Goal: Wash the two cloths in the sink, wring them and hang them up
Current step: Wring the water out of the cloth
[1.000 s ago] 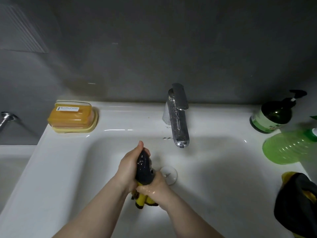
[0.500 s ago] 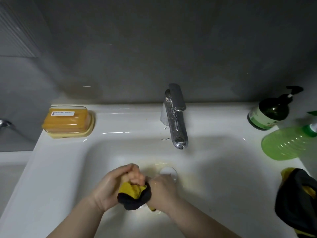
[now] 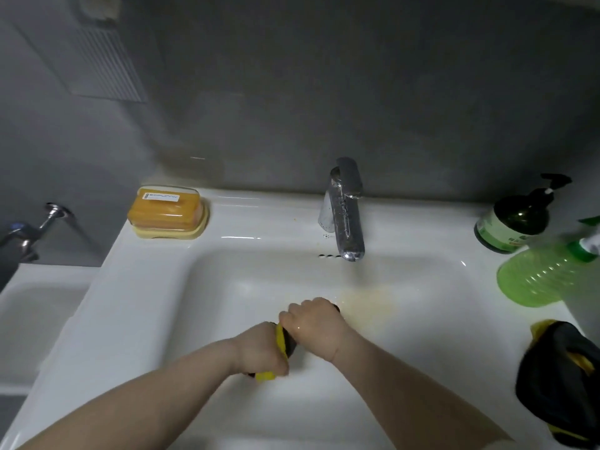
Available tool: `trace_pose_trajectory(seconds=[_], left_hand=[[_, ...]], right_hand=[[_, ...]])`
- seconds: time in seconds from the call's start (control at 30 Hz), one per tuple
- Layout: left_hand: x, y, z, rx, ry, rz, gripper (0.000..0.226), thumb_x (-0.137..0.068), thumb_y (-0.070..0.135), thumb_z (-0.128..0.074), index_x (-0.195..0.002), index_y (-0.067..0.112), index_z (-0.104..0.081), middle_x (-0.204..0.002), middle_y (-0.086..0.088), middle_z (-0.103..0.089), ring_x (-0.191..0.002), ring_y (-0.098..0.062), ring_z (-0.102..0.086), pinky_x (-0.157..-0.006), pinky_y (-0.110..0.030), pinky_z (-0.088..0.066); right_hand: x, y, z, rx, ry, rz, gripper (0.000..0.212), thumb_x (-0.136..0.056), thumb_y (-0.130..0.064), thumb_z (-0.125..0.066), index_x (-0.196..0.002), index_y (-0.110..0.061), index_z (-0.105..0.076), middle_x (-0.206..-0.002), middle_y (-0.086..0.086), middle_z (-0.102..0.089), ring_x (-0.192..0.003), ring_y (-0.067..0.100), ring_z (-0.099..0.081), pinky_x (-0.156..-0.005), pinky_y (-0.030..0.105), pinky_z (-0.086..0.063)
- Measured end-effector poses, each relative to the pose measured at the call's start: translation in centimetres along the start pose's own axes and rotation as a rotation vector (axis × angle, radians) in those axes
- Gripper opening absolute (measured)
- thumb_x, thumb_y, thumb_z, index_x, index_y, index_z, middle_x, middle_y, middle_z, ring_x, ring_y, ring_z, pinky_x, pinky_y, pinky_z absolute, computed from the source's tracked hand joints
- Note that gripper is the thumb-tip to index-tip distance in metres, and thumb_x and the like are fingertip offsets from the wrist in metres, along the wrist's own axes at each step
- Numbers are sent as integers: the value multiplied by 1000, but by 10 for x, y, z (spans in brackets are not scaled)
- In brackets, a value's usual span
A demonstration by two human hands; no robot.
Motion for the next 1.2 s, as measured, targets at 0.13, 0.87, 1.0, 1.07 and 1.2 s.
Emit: trace_pose_trajectory(seconds=[0.13, 0.87, 1.0, 1.07, 1.2], left_hand=[[-8, 6, 11, -569, 306, 11, 21, -88, 30, -42, -99, 15, -52, -97, -2, -66, -90, -26, -62, -61, -27, -35], [72, 77, 57, -722, 724, -671, 25, -69, 39, -57, -91, 27, -62, -79, 6, -70, -73, -16, -65, -54, -19, -29], [26, 33, 54, -605, 511, -269, 63, -74, 43, -64, -131, 29, -41, -135, 6, -47, -123, -15, -44, -91, -19, -33], [16, -5, 48, -204, 352, -22, 92, -66, 39, -75, -141, 24, -24, -145, -2, -30, -132, -22, -34, -102, -30, -34], [16, -21, -1, 1280, -110, 142, 75, -61, 54, -65, -121, 16, -42, -123, -15, -57, -84, -31, -70, -70, -42, -53]], right_hand=[[0, -1, -42, -227, -339, -218, 28, -84, -3, -43, -111, -3, -47, -113, 15, -61, -101, 32, -59, -55, 28, -26], [65, -19, -11, -2031, -479, -211, 28, -69, -10, -52, -96, -12, -54, -92, 9, -62, -78, 19, -66, -66, 30, -56], [58, 15, -28, -1520, -195, -622, 14, -71, -9, -56, -81, -17, -49, -60, 6, -52, -42, 13, -47, -43, 20, -34], [57, 38, -21, -1018, -85, -676, 19, -75, -11, -55, -89, -20, -44, -82, 10, -59, -65, 23, -56, -52, 21, -38], [51, 26, 10, -212, 259, -266, 36, -53, -19, -73, -87, -21, -61, -75, -5, -65, -68, 14, -64, -53, 20, -46]])
Point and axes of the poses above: each hand's wrist, its own x-axis away from the middle knuckle, its own z-axis out of the back of the hand, y = z × x, the point moved 8 cm from there along -x, towards the middle knuckle
